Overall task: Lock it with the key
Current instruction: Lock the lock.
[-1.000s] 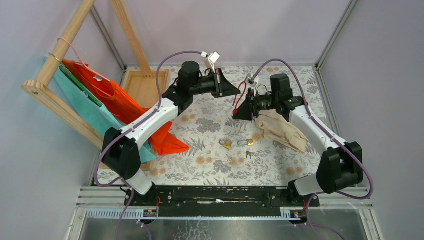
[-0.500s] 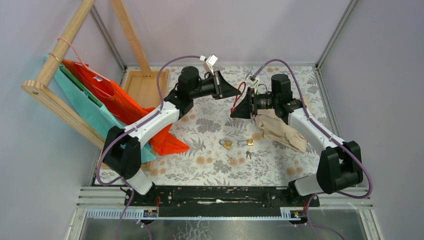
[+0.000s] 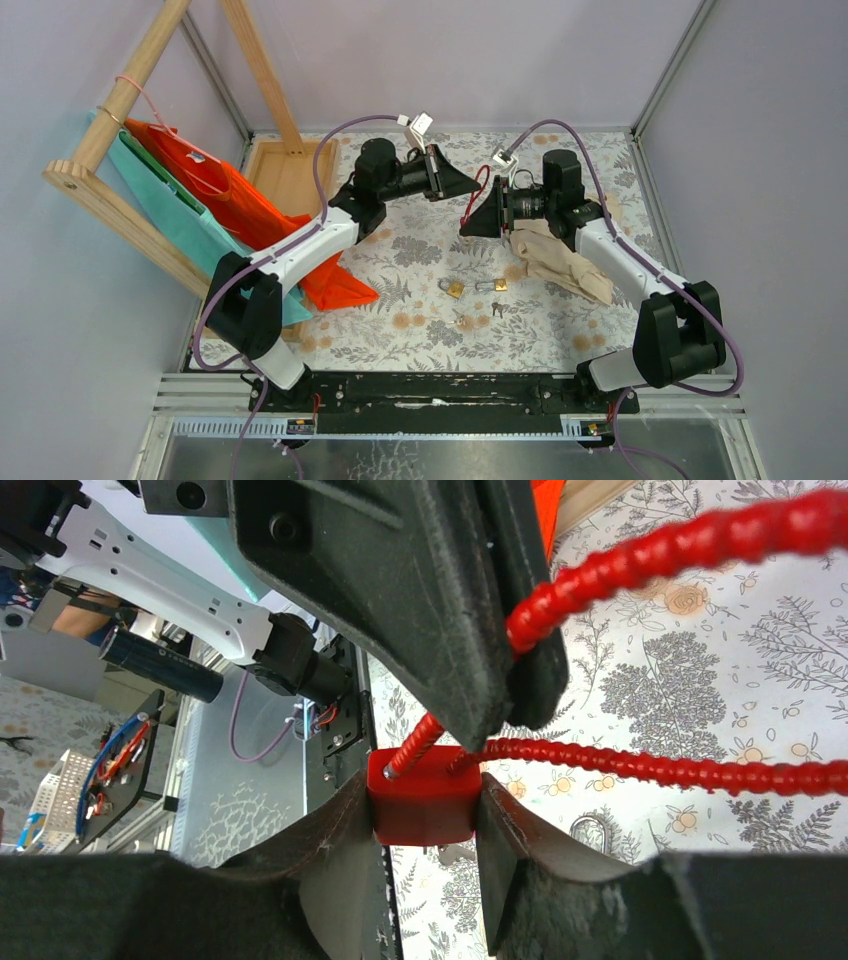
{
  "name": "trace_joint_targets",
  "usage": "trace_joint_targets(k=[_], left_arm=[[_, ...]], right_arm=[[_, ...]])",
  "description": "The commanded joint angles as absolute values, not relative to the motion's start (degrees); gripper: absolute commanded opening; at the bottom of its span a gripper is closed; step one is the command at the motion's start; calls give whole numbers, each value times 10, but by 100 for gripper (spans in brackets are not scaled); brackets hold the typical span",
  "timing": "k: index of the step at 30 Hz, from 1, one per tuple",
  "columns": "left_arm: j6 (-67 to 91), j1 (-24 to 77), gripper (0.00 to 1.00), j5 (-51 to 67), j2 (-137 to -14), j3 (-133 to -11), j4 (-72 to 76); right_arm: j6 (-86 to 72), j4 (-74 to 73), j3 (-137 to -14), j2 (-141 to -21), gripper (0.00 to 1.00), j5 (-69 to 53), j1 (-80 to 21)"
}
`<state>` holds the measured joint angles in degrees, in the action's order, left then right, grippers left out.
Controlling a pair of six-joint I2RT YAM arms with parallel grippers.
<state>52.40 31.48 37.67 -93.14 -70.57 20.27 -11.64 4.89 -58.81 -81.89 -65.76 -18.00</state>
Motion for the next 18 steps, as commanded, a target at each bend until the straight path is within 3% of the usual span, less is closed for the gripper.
trace_joint_targets(k=[1,18], left_arm=[[518,322,0,390,-927,-678,192],[470,321,0,367,-912,-662,128]], right_arm=[[-139,162,-600,-778,0,-689,-169],[-134,168,-585,-766,0,-691,-149]])
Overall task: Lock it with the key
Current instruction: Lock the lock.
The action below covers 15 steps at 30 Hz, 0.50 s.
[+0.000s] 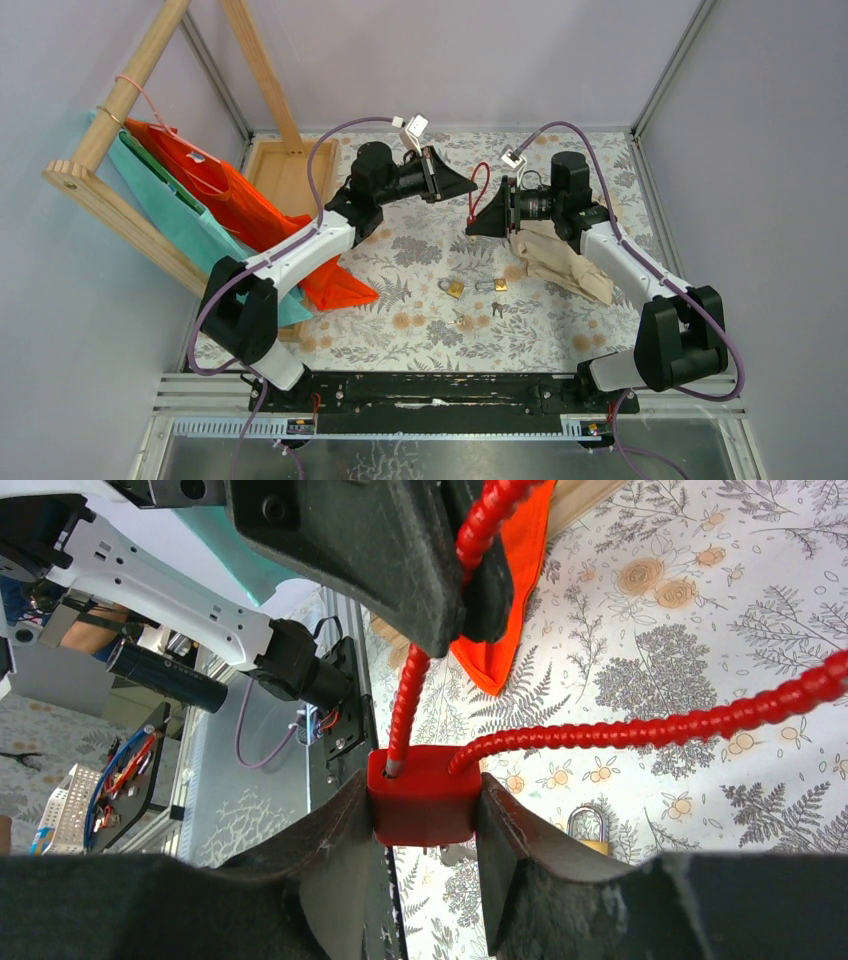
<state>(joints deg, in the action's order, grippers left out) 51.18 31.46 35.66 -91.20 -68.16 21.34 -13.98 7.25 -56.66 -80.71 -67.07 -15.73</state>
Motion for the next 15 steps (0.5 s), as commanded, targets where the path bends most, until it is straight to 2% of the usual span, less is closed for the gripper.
trace_joint_targets(k=[1,8,15], left_arm=[[466,321,0,365,-912,-664,120],[450,335,0,363,-910,-661,103],[442,355,0,359,-915,-646,98]], right_arm=[[-133,167,-586,-766,0,-693,-149],[-114,146,-598,-772,0,-682,-149],[-64,63,-637,-781,0,-643,-149]])
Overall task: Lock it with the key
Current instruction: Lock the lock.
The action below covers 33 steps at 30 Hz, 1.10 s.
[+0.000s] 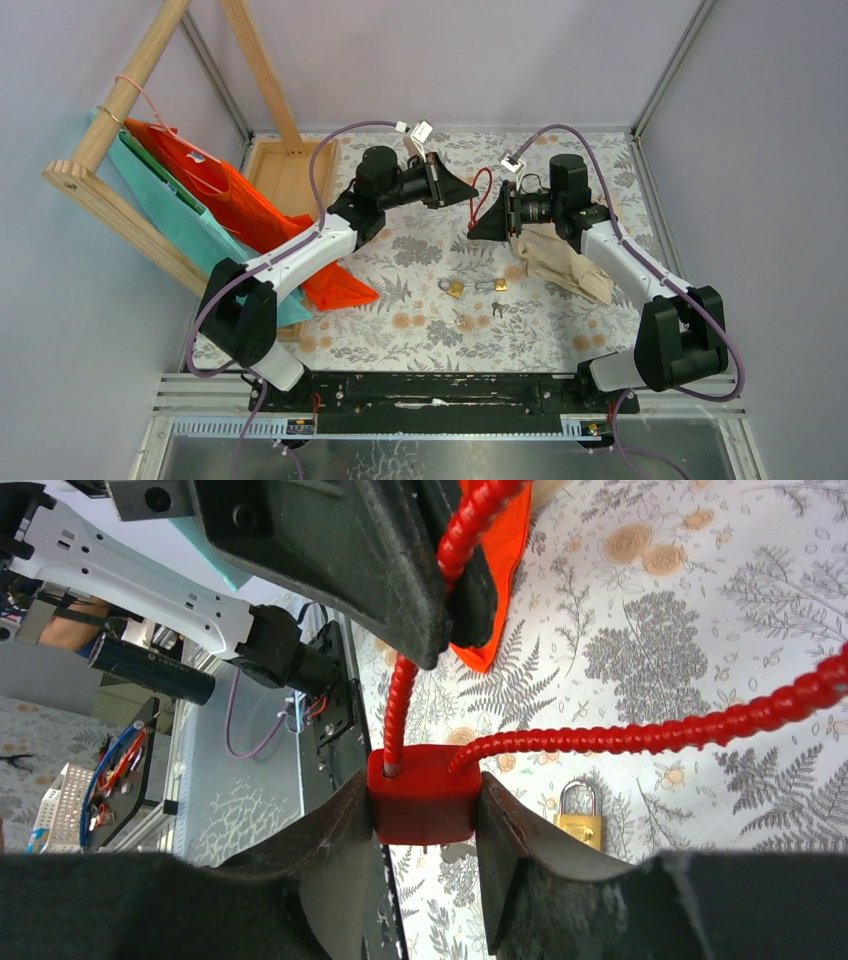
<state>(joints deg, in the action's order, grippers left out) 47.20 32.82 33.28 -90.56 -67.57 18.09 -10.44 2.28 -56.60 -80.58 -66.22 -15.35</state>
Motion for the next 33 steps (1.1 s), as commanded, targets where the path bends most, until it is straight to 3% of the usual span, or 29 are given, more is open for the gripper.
trace_joint_targets(k=[1,18,24,33], left_arm=[[439,357,0,358,-916,-646,95],[416,375,0,331,-925,-639,84],[405,361,20,321,-920,-666,64],[398,359,29,310,-925,-684,56]], right_arm=[[-62,57,-639,-781,0,-638,-149],[-26,7,-657,-785,0,-571,-148],[9,-9,-629,-777,0,-550,-150],[38,-31,-620,-775,0,-537,-170]])
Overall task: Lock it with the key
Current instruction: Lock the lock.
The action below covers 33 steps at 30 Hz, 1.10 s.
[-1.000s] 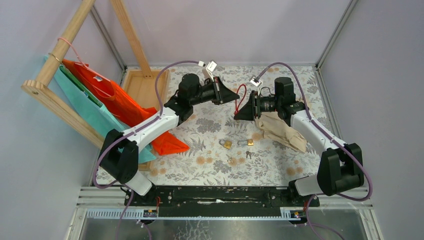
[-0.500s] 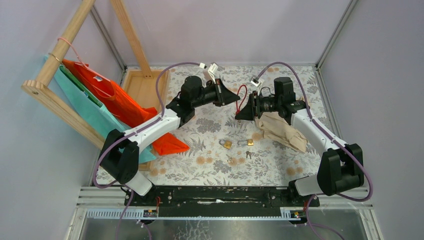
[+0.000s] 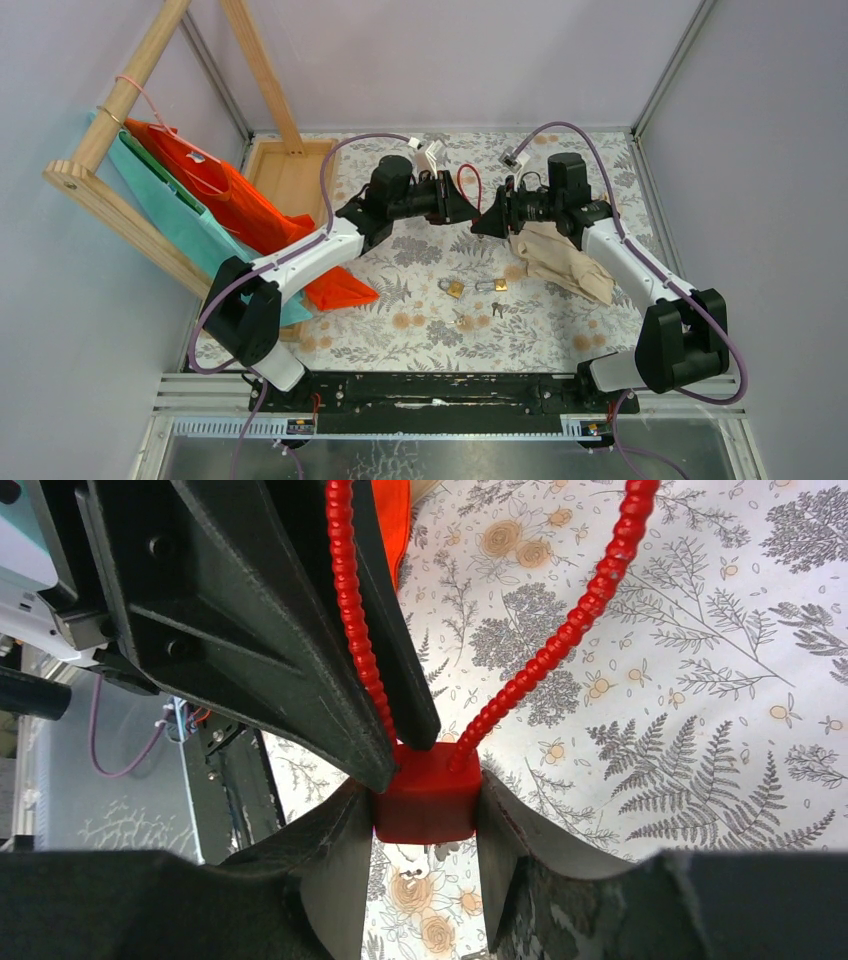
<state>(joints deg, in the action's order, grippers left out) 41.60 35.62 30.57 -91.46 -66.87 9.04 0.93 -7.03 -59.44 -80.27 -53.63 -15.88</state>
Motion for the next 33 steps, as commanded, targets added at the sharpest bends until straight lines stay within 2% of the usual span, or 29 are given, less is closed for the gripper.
trace_joint_targets(k=[1,5,8,12,20,24,33], left_arm=[[397,359,30,308,-926,-684,55],[398,357,30,305,-928,-684,53],[399,358,17,305,-929,-684,56],[407,352,0,311,-927,-675,71],[462,317,0,338,-914,-663,110],[490,303,0,346,-911,-663,123],[525,295,0,351,-912,-653,147]], right_arm=[[41,-36,-621,-774,0,-535,-172],[42,-37,-619,-773,0,-537,-175],[36,-34,-623,-773,1,-537,-177],[29,-35,-626,-769,20,-525,-176],[19,-23,-605,-762,56,-515,-175],[5,-11,-602,-767,66,-519,-175],[-27,25,-578,-773,80,-516,-176]])
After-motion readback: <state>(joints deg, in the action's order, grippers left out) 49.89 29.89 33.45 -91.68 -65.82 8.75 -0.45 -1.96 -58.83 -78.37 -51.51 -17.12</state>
